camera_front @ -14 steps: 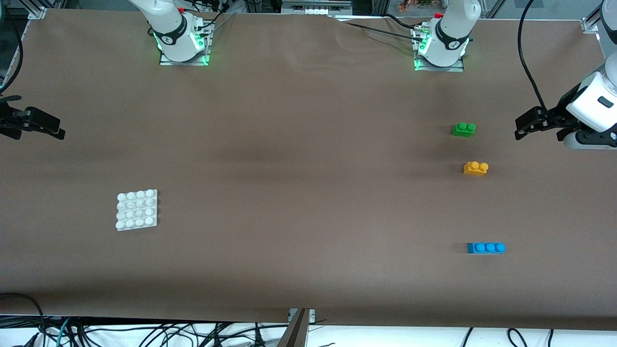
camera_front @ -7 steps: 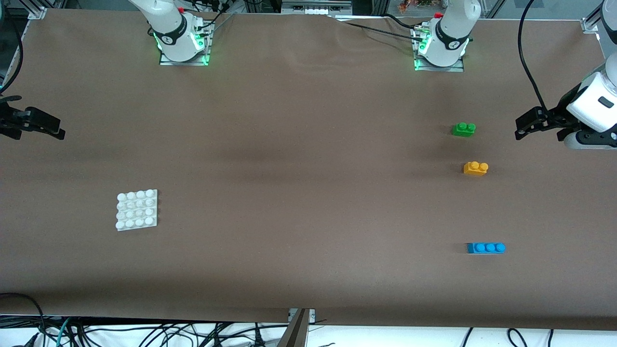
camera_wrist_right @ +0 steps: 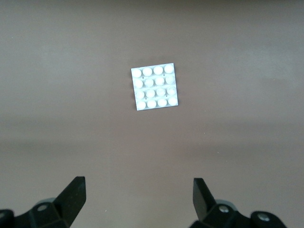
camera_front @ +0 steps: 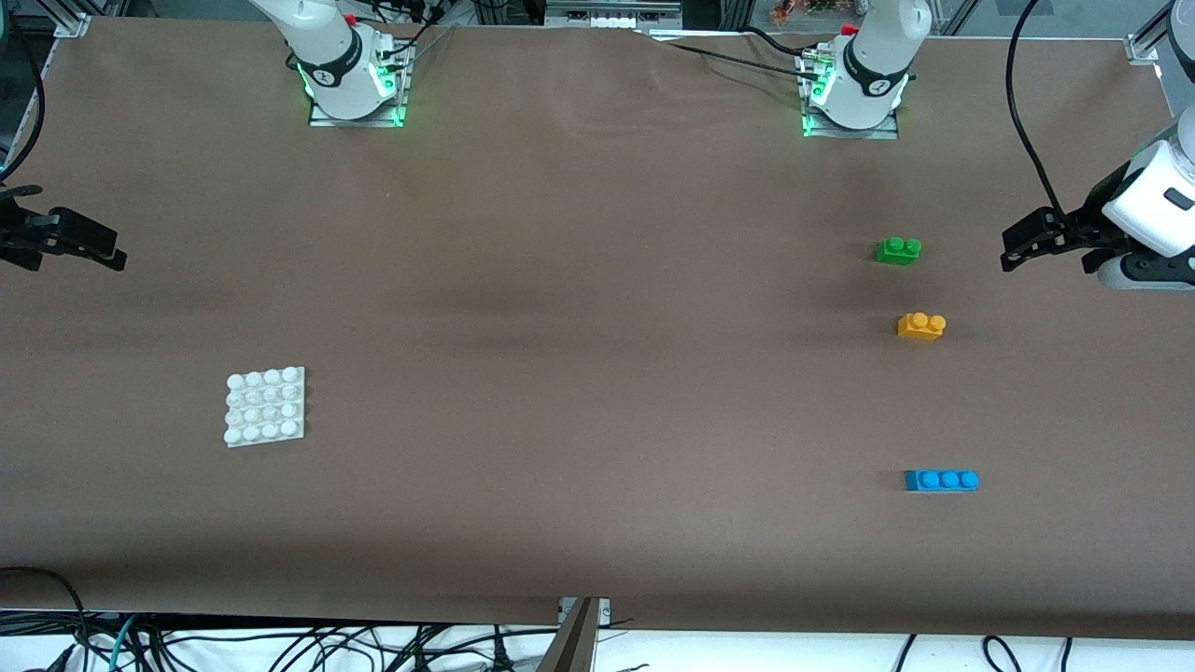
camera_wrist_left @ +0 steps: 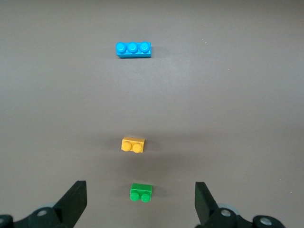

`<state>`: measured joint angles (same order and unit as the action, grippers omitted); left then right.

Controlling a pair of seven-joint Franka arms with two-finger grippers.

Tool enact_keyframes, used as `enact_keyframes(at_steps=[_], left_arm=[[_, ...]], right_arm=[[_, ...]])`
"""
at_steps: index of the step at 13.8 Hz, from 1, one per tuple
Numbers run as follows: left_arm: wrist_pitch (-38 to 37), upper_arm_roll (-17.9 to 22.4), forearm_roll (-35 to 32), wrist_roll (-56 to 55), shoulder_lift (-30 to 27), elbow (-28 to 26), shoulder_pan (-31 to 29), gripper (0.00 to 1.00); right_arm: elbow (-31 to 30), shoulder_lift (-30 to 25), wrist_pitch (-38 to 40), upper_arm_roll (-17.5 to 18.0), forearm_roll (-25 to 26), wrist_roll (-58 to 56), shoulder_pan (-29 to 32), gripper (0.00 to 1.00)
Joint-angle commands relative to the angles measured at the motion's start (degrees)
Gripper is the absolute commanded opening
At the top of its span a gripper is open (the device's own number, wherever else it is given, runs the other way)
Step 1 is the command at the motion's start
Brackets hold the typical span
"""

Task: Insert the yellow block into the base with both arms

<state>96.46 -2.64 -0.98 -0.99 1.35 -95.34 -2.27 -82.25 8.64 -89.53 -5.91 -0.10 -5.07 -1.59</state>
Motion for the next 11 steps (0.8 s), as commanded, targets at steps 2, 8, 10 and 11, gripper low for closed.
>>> enact_keyframes(at_steps=[2,8,10,11], left_arm=[[-1.36,-0.52,1.42,0.11,0.94,2.26,-0.55,1.0],[-1.36,-0.7,1.42,0.02,1.38,2.53,-0.46,1.0],[-1.62,-0.61,1.33,0.02,1.38,2.96,-0.46,1.0],[-2.41,-0.61,1.42,0.11,1.38,3.23,-0.54,1.0]], right_arm=[[-0.1,-0.2,-0.3,0.55,0.8,-0.12,0.54,1.0],[-0.1,-0.2,-0.3,0.47,0.89,-0.12,0.54,1.0],[-0.1,-0.2,-0.39,0.38,1.06,-0.2,0.62,1.0],[-0.19,0.41,-1.0,0.38,1.15,-0.12,0.8,1.0]])
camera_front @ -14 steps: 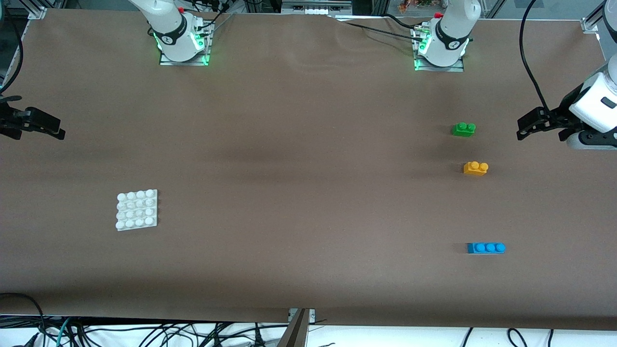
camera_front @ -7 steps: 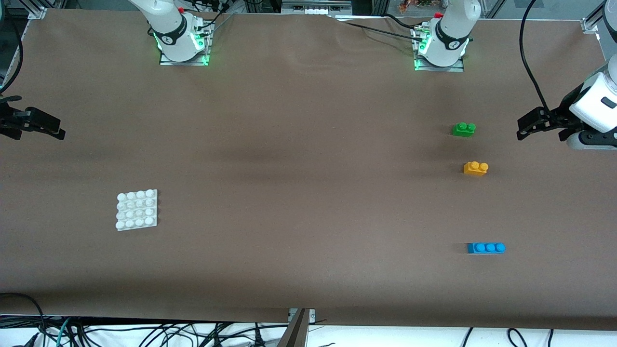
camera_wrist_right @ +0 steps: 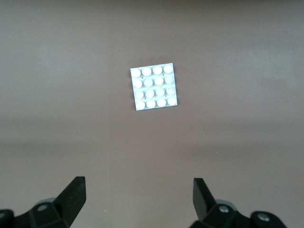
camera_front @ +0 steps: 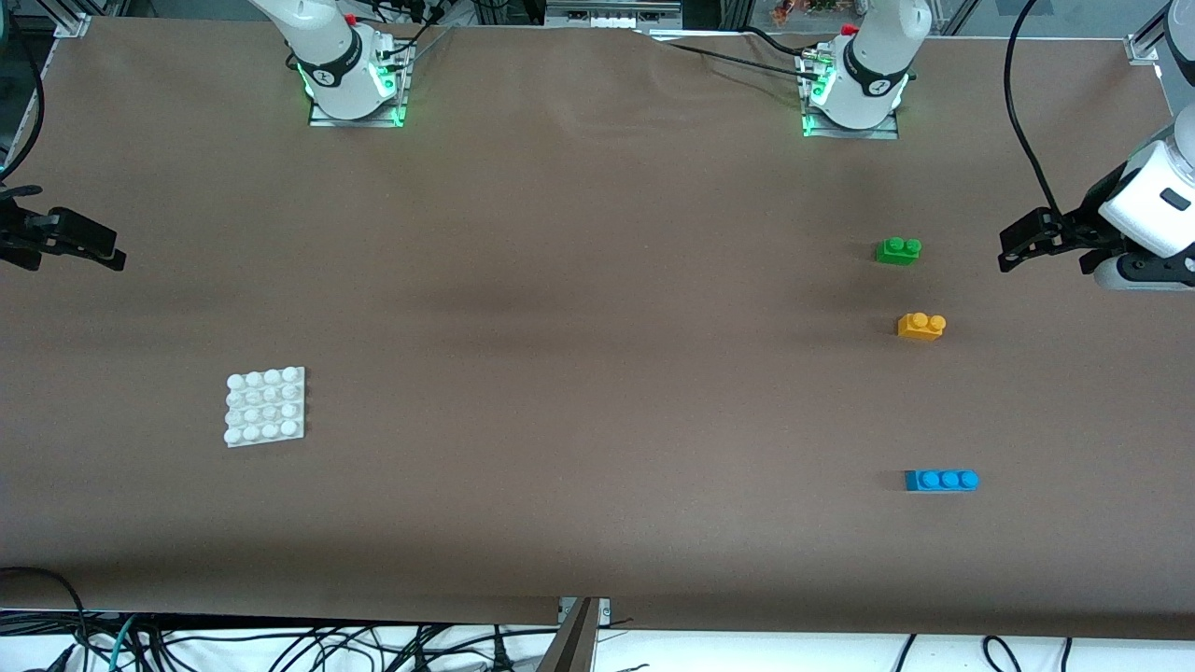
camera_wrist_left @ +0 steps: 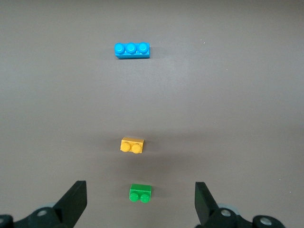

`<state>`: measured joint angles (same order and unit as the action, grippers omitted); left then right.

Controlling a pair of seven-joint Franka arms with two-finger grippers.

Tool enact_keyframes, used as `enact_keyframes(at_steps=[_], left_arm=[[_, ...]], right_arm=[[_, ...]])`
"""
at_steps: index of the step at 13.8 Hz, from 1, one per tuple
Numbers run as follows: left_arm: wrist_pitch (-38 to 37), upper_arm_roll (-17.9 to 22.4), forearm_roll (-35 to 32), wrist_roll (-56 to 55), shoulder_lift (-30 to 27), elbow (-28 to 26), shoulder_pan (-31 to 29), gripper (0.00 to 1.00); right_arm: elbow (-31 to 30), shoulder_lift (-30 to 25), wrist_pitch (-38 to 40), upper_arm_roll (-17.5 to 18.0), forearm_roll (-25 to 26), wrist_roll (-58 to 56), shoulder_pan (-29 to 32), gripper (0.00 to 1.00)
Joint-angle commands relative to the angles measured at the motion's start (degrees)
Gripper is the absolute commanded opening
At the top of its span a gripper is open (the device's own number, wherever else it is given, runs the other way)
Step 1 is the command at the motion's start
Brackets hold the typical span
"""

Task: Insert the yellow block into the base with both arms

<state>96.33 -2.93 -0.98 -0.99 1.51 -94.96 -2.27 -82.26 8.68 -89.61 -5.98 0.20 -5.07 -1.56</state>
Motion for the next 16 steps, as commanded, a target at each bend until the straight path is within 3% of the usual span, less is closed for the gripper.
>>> enact_keyframes(at_steps=[1,6,16], left_arm=[[-2.55,-0.32,1.33,0.11,1.39,4.07,-0.46,1.0],[-4.57,-0.32,1.42,0.2,5.34,10.23,-0.28,1.0],[-5.28,-0.32,1.42,0.2,5.34,10.24,-0.37,1.0]], right_arm=[[-0.18,2.29,-2.75,0.36,0.95,-0.12,0.86,1.0],[-0.27,8.18,-6.54,0.18,1.04,-0.03,1.65,1.0],[-1.06,28.22,-27.8,0.18,1.21,-0.2,1.91,1.0]])
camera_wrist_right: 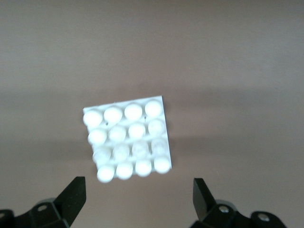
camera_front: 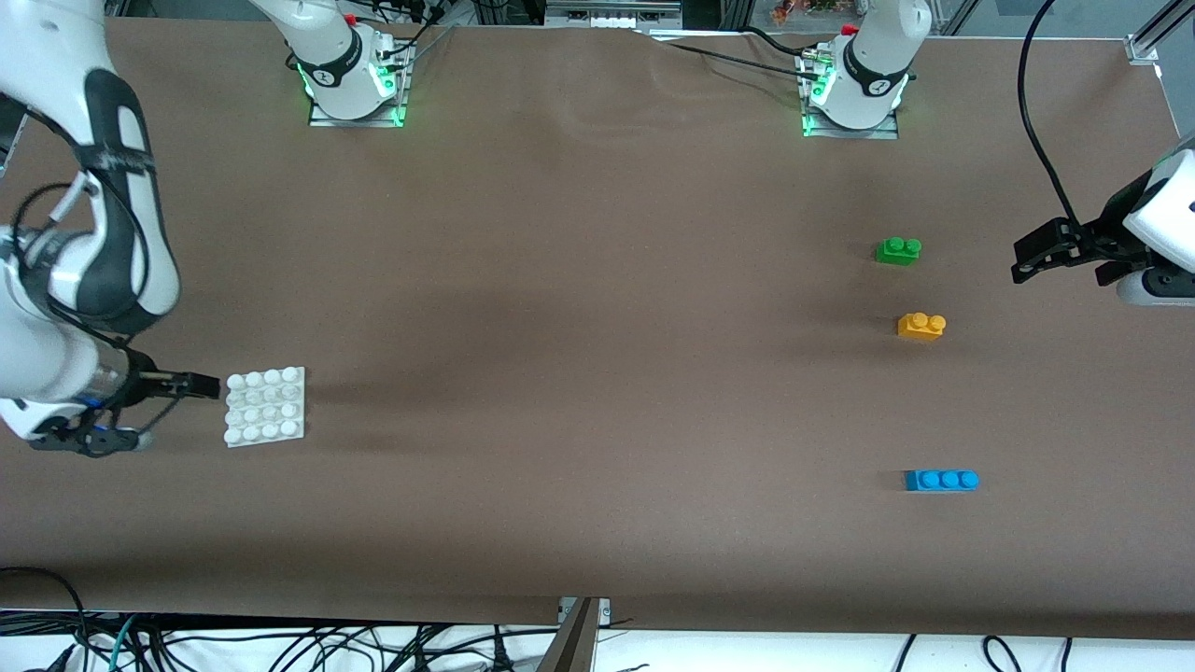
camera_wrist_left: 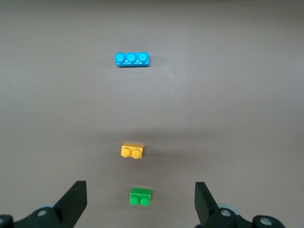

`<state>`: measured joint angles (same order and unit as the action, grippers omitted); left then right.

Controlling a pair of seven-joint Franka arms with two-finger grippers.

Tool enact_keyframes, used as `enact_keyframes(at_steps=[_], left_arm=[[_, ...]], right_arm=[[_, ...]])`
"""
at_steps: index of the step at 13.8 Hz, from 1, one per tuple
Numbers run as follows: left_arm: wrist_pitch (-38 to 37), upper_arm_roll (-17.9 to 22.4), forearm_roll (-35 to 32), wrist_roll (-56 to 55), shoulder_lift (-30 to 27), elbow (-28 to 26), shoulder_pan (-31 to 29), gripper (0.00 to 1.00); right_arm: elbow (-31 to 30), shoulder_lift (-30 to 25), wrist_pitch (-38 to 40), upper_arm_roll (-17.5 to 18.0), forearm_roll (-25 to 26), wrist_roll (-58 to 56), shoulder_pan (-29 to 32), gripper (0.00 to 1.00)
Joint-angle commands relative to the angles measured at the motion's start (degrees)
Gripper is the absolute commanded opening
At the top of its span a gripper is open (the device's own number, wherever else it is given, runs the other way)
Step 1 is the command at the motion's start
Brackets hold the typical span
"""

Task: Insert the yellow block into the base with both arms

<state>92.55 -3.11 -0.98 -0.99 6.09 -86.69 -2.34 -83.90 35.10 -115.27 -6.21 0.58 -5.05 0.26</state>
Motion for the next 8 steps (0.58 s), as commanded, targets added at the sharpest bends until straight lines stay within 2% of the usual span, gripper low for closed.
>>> enact_keyframes(at_steps=[1,5,8], left_arm=[[-1.5,-0.14,1.42,0.19,0.77,1.96,-0.3,1.0],[-1.67,-0.14,1.42,0.2,0.77,1.96,-0.3,1.0],[-2.02,-0.14,1.42,0.28,0.77,1.96,-0.3,1.0]], right_arm=[[0.58,2.95,-3.63,0.41,1.0,-0.31,0.09,1.0],[0.14,5.94,-6.62,0.5,1.27,-2.06,-0.34,1.0],[-3.27,6.21,-11.1,0.5,1.35,-2.51,-0.61,1.0]])
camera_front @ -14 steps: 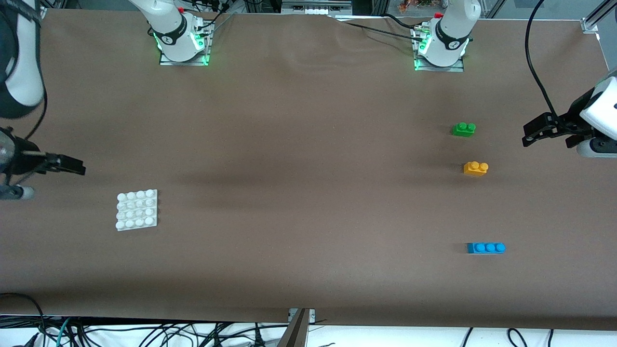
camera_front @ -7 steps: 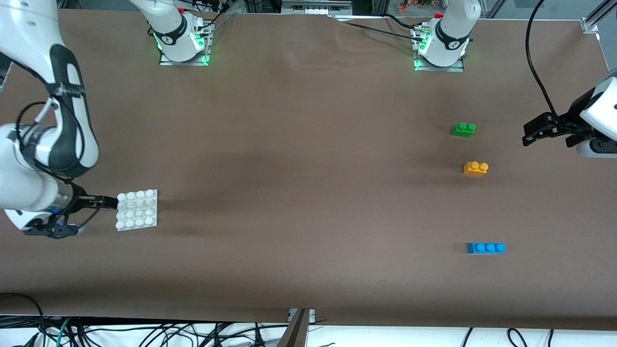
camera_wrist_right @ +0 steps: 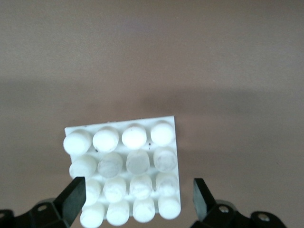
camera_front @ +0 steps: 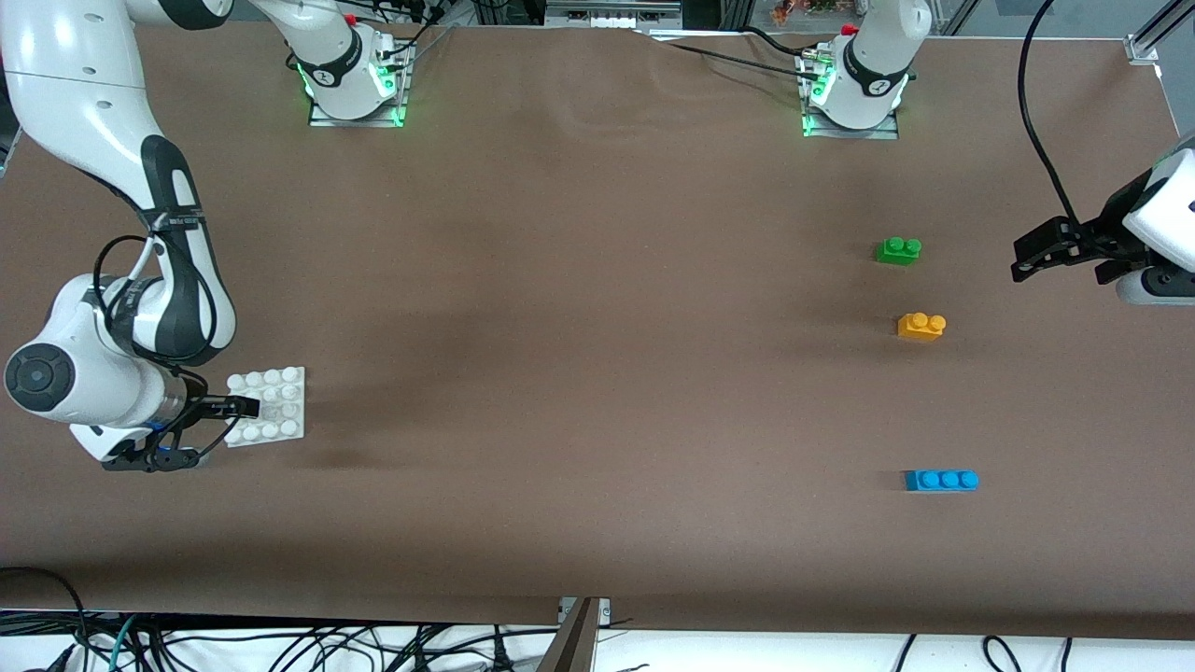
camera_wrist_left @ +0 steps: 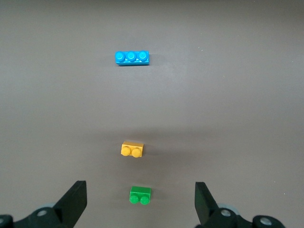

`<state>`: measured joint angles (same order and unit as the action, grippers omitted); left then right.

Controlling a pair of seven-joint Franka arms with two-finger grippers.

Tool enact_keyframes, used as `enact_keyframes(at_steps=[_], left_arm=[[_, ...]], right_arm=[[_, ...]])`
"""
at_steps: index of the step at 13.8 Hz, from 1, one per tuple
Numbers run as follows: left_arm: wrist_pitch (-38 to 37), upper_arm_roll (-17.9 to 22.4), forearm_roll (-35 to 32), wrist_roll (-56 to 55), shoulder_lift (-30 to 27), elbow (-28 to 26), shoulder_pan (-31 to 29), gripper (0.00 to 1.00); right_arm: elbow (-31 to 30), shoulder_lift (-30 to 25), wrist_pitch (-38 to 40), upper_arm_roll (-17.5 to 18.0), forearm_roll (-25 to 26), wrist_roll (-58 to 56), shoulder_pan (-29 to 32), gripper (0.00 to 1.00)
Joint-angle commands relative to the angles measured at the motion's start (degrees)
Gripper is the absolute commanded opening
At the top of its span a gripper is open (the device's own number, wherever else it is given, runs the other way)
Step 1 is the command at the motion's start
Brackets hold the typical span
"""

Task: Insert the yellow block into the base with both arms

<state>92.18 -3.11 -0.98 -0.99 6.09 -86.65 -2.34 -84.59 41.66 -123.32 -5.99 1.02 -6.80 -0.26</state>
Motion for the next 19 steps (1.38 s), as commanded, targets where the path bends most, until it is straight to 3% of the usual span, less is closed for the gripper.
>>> enact_keyframes(at_steps=[1,19], left_arm=[[-1.74,-0.14,1.42,0.2,0.77,1.92,-0.3,1.0],[-2.0,-0.14,1.33,0.28,0.77,2.01,-0.3,1.0]], right_arm=[[-3.73,-0.35,-4.37,0.28,0.92,-0.85,-0.35,1.0],[-5.85,3.69,-10.27,0.72,-0.13,-5.51,-0.27,1.0]])
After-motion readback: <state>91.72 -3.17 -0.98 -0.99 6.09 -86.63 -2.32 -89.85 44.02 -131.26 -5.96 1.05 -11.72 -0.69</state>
